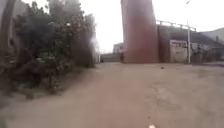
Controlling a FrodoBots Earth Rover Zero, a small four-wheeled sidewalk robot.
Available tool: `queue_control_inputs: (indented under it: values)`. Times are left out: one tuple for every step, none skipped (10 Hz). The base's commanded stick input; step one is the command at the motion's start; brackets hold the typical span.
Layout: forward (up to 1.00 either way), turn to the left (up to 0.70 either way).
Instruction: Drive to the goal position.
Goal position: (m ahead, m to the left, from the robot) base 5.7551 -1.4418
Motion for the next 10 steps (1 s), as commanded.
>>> queue_control_inputs:
  values:
    - [1.00,0.00]
    - [1.00,0.00]
    - [1.00,0.00]
    - [1.00,0.00]
    - [1.00,0.00]
    - [1.00,-0.16]
    - [1.00,-0.27]
    - [1.00,-0.27]
    - [1.00,-0.08]
    - [1.00,0.00]
